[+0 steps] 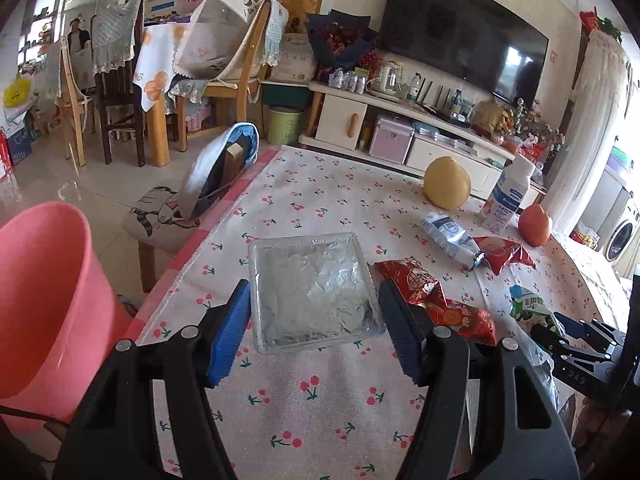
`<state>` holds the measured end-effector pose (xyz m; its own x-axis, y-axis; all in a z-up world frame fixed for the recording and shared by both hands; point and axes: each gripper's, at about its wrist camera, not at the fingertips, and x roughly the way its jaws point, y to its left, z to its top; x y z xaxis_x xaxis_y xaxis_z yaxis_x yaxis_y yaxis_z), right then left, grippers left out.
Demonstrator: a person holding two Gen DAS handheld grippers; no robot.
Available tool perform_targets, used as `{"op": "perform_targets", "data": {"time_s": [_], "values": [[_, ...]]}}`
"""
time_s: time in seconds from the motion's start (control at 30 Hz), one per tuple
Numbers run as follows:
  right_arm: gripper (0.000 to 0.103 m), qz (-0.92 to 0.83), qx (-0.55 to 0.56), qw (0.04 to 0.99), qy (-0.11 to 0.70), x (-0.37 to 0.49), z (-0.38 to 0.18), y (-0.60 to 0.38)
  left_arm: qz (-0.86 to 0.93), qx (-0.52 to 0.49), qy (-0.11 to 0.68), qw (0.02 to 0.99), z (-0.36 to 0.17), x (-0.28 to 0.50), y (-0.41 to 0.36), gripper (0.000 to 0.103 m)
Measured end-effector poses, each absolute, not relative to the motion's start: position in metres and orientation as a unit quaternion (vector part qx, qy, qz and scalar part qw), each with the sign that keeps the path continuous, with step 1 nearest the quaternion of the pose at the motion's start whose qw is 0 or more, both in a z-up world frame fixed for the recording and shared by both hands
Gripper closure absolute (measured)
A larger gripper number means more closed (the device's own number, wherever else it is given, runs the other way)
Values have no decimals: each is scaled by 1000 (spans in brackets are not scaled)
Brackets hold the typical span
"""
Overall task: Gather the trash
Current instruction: 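Carry the tray and snack bag over the pink bucket and open both tools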
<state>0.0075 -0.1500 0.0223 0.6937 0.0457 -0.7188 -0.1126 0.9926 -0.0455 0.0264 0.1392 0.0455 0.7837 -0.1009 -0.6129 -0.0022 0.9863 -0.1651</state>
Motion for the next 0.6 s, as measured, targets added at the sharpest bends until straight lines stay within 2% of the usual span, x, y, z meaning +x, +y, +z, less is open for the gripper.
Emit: {"op": "perform_targets", "data": {"time_s": [0.33,0.6], "values": [[53,41,-9,945,326,-21,76,-136,34,-80,277,957,64,12,166,37],[53,126,31,943,305,-30,113,-70,99,-124,238,958,82,-4,211,37]]}}
